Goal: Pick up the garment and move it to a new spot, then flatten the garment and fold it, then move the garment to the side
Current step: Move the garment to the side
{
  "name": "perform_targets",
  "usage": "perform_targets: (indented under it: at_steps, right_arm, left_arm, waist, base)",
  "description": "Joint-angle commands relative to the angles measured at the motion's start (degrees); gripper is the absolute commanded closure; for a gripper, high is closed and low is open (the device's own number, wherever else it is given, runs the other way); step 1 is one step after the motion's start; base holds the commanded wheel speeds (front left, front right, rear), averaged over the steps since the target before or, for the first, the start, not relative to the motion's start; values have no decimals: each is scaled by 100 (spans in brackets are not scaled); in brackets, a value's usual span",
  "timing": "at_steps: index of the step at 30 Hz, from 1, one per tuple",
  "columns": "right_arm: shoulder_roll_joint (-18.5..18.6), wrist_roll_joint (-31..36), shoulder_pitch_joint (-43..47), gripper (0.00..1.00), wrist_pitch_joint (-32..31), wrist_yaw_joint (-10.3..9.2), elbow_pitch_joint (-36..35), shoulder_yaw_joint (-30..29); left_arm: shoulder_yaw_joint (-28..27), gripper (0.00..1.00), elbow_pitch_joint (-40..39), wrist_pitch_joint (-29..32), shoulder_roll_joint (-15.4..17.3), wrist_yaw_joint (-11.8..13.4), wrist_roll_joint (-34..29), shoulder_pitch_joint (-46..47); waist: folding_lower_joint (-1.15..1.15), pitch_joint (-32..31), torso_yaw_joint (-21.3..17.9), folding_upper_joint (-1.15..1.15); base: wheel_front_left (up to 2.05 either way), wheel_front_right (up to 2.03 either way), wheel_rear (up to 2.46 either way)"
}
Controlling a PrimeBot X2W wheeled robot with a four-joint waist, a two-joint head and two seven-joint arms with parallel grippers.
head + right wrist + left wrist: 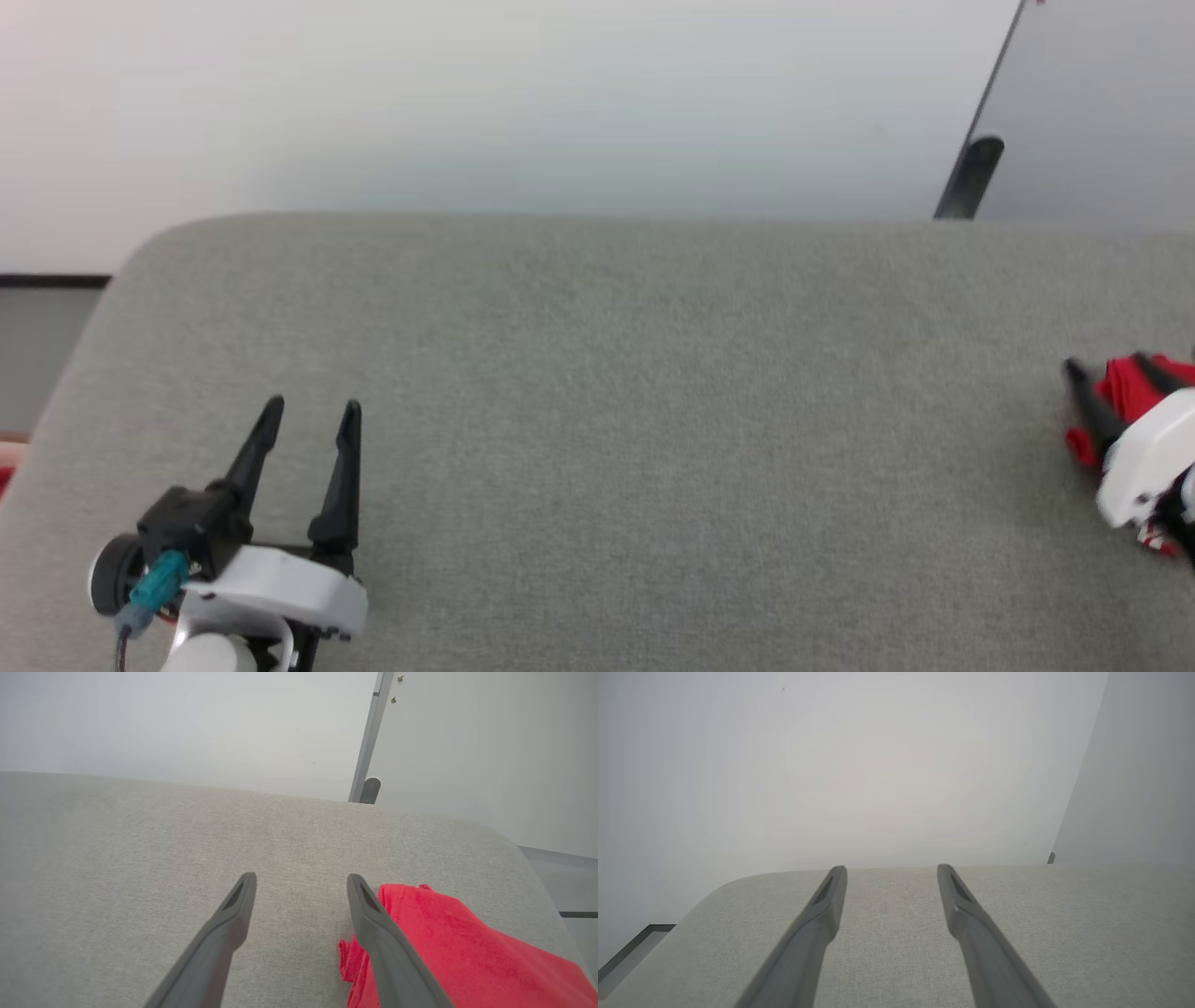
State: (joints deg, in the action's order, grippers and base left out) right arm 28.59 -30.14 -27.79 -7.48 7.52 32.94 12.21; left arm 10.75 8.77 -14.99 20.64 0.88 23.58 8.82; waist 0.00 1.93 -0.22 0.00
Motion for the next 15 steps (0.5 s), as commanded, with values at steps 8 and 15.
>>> perform_targets:
  at_steps: [8, 15]
  right_arm:
    - [-363, -100, 726, 0, 123, -7, -596, 1]
    - [-435, 1, 1555, 0, 223, -7, -1180, -428]
  left_arm:
    - [-42, 0, 193, -21, 52, -103, -154, -335]
    - [-109, 0, 169, -22, 120, -93, -155, -689]
  waist:
    - [0, -483, 211, 0]
    - [0, -622, 274, 0]
  base:
    - [0, 0, 0]
    - [0, 0, 0]
